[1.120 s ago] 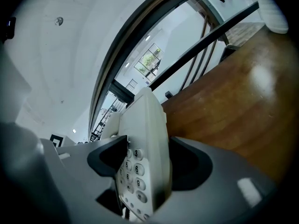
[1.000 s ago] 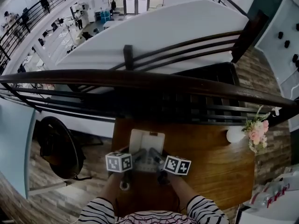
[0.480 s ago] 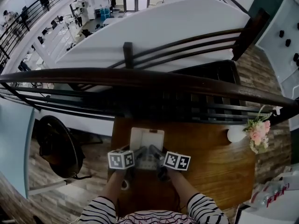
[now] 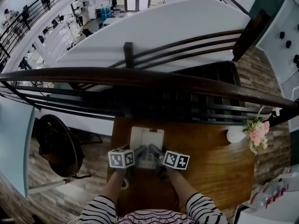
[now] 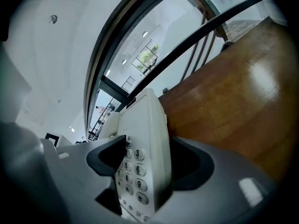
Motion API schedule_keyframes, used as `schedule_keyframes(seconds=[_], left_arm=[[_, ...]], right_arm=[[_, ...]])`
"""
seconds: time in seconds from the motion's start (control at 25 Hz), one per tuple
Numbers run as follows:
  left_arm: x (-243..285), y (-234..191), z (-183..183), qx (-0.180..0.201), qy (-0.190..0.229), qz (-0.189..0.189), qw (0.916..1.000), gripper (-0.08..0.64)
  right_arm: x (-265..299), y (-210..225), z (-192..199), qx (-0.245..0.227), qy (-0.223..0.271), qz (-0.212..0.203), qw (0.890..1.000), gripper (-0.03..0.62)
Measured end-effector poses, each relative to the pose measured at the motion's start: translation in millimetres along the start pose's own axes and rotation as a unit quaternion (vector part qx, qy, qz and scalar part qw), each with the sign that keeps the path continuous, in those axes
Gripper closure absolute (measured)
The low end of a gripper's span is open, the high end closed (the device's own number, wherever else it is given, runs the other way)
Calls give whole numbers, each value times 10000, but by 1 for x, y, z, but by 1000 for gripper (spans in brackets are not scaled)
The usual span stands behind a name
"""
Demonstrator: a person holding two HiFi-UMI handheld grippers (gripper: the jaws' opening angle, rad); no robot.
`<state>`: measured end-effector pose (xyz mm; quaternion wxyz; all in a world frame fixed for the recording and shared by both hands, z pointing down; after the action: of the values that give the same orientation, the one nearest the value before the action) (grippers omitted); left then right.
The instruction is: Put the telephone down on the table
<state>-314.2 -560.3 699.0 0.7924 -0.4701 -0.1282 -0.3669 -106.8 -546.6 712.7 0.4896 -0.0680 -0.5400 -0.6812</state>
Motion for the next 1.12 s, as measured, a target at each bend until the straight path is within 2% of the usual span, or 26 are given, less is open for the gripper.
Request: schedule_keyframes(seconds=[0.36,0.64,0.84,0.92,1.12], left_arm=[[-13,10,7,359,64,-21,9993,192],[-37,23,14,374,398,11,9985,189],[-68,34,29,468,746,-237,9958,191],[-81,40,37,568,877,-292,9941,208],[-112,60,60,838,1136,-355,9894,314]], right_arm=[[-12,-8,8,-183,20,151,9997,295],[-38,-14,15,-362,235,336,9985,310],[-67,-22,30,-455,427,372,9974,336],[-78,-26,39,-586,433,360,9967,351],[-106,-37,67,-784,542,356,9948,392]])
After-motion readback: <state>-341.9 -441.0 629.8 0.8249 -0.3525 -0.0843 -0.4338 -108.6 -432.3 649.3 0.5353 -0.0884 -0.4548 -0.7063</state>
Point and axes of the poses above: the fingertips, and each gripper's own axes: x forward along the fingers, y to its right, z out of its underside, the point moved 10 cm from there along -x, backward along the fingers, and after that the axes turned 8 degrees about z, right-handed, at the moved point
